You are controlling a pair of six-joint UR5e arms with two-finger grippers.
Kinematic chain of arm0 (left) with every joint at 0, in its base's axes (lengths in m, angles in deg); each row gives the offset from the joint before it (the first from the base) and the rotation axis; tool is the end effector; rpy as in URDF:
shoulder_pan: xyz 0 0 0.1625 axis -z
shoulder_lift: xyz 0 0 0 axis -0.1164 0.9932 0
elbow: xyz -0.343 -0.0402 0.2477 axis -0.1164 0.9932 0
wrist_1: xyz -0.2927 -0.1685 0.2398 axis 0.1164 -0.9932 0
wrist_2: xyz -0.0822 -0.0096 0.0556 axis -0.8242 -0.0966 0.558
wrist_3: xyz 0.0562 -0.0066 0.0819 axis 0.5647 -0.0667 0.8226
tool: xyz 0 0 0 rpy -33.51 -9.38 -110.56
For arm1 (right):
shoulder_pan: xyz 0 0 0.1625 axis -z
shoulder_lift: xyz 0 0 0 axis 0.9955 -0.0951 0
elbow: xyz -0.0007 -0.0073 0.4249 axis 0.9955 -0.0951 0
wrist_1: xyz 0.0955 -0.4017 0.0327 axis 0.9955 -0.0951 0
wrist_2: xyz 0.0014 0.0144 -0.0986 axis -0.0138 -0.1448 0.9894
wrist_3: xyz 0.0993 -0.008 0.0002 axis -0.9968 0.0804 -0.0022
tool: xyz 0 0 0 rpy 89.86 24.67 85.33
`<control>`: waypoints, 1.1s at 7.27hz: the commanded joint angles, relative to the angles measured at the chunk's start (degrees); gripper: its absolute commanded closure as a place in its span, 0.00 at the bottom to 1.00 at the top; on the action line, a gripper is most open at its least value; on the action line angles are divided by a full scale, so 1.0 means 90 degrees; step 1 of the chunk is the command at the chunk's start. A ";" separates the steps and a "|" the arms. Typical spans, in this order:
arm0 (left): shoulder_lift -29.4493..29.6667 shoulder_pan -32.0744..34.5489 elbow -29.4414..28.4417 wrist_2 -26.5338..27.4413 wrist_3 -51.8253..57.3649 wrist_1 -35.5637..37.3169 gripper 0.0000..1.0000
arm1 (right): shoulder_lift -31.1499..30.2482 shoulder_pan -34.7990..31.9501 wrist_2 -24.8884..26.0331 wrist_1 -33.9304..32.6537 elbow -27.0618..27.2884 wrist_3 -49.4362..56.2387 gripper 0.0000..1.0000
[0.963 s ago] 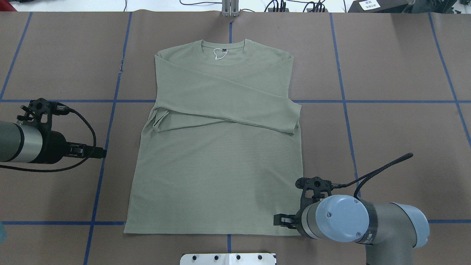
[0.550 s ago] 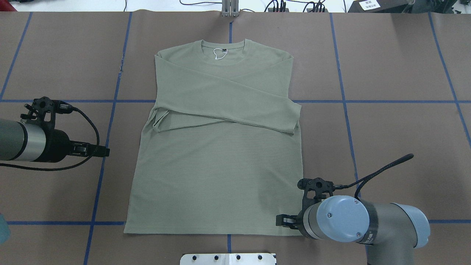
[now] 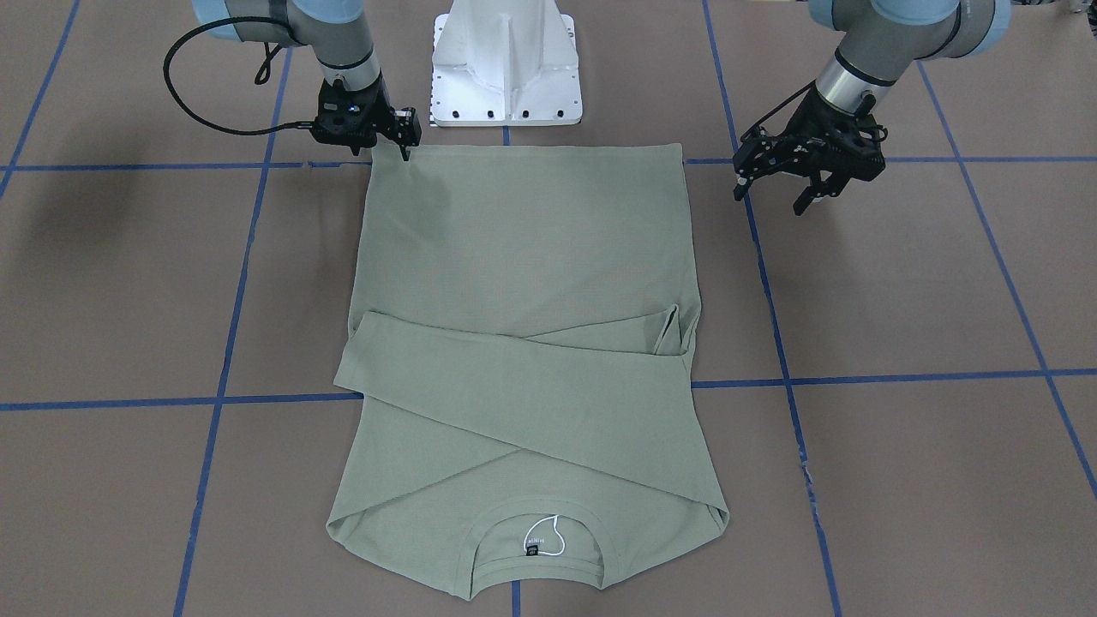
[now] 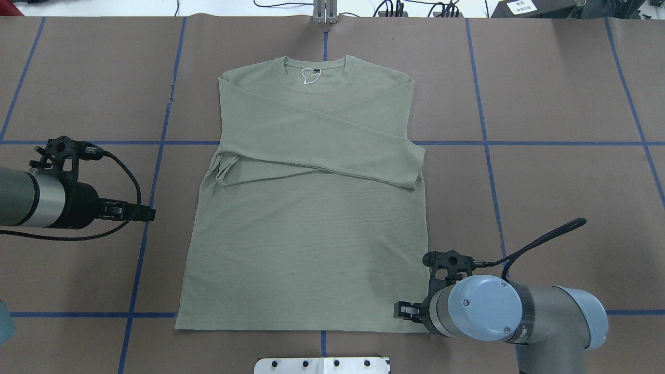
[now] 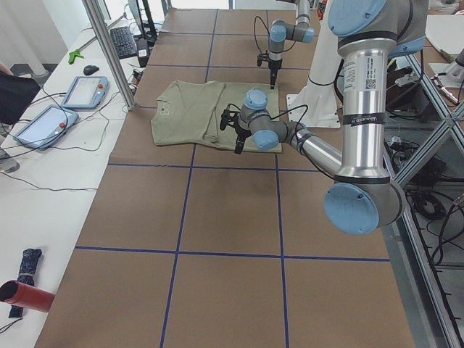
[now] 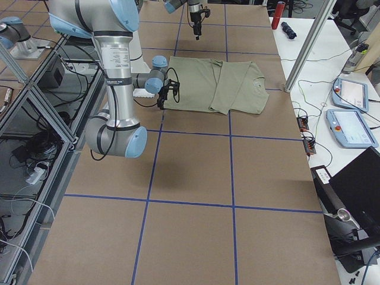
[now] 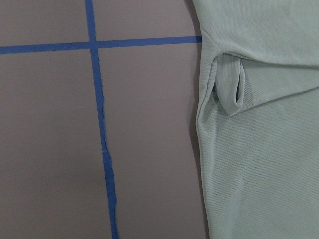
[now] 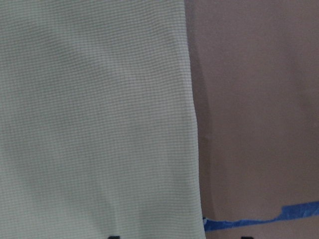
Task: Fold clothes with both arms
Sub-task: 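Lower the right gripper to a hem corner while the left reaches the other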
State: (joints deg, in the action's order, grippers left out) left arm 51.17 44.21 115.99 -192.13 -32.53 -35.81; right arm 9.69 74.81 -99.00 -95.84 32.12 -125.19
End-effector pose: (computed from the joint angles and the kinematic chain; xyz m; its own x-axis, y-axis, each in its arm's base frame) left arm 0.3083 -0.3625 0.3897 0.5494 0.1663 -0.8188 0.0888 0.9628 0.2551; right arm -0.5043 -0.2074 0.3449 0.7019 0.1582 0.6945 -0.0962 0.9872 -0.1276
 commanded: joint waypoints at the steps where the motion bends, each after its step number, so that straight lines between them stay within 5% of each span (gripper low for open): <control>1: 0.0003 0.0000 0.0000 0.0004 0.0000 -0.0005 0.00 | -0.0035 -0.0002 -0.0032 -0.0001 -0.0007 0.0005 0.38; 3: 0.0003 0.0000 0.0010 0.0004 0.0000 -0.0005 0.00 | -0.0112 -0.0012 -0.0042 -0.0001 -0.0026 0.0015 0.53; 5: 0.0003 0.0000 0.0010 0.0004 0.0000 -0.0005 0.00 | -0.0132 -0.0012 -0.0042 -0.0001 0.0013 0.0005 0.79; 6: 0.0003 0.0000 0.0010 0.0004 0.0000 -0.0005 0.00 | -0.0123 -0.0012 -0.0042 0.0008 0.0052 0.0005 1.00; 8: 0.0003 0.0000 0.0000 -0.0006 0.0000 0.0005 0.00 | -0.0065 -0.0002 -0.0042 0.0008 0.0052 0.0005 1.00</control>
State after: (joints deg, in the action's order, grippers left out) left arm 51.19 44.21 116.03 -192.16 -32.53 -35.80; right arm 8.73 74.75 -99.38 -95.78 32.49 -125.14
